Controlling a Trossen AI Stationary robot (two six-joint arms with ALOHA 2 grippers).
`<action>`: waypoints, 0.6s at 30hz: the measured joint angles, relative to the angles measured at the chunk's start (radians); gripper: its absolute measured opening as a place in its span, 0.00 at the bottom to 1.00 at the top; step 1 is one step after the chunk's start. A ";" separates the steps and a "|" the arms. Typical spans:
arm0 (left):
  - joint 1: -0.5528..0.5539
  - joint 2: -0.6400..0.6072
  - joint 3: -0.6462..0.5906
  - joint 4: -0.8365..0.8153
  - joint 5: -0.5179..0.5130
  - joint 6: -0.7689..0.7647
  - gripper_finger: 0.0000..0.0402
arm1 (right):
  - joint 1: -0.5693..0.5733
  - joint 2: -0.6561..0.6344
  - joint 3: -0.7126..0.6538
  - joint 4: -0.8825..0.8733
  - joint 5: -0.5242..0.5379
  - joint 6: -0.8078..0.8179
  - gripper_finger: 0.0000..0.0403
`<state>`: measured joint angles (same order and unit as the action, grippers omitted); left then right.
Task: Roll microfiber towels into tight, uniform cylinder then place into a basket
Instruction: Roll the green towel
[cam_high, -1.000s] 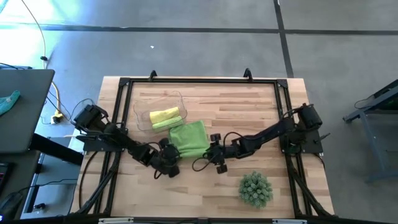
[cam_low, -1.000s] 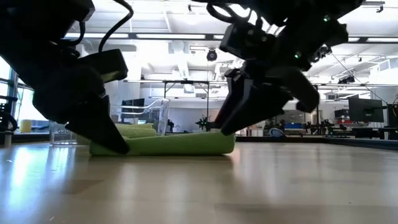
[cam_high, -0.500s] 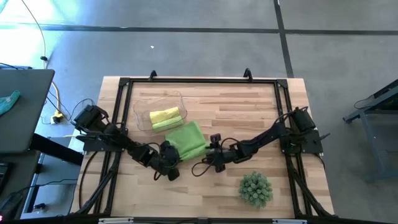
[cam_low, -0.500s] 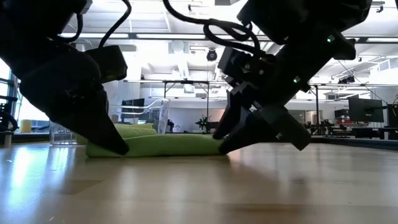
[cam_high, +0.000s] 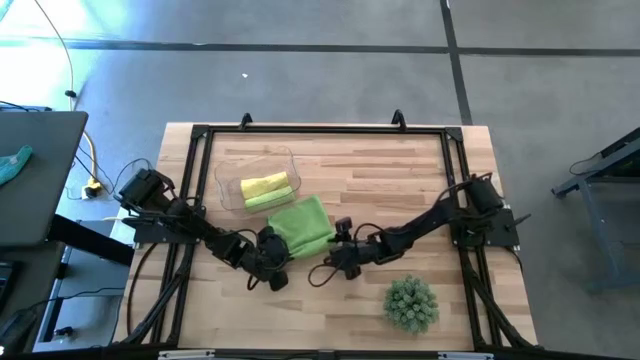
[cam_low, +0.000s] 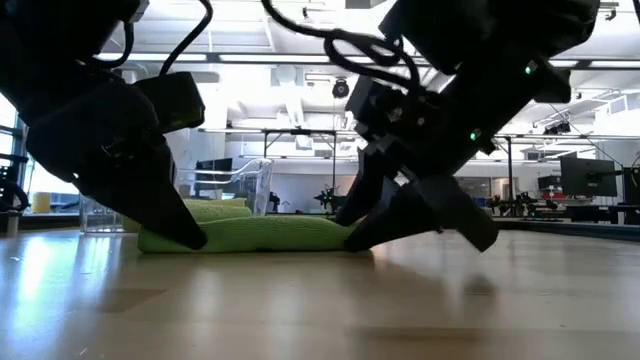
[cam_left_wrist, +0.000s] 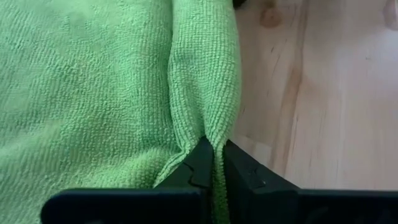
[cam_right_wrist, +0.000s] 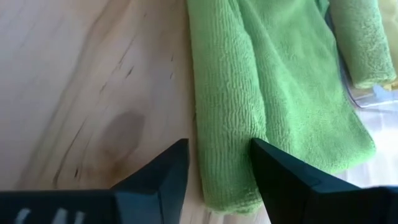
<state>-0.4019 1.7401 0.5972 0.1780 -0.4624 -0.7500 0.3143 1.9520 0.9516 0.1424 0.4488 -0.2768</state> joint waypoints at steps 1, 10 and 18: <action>0.000 0.000 0.000 0.003 0.003 0.013 0.02 | -0.005 0.005 0.000 0.004 0.002 0.006 0.42; -0.018 -0.005 0.000 0.007 0.017 0.183 0.05 | -0.053 0.011 0.001 -0.008 -0.117 0.007 0.21; -0.019 -0.046 -0.001 -0.011 0.000 0.097 0.07 | -0.109 0.009 0.001 -0.042 -0.327 0.130 0.02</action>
<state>-0.4207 1.6938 0.5967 0.1670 -0.4624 -0.6529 0.2056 1.9612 0.9523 0.1008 0.1216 -0.1468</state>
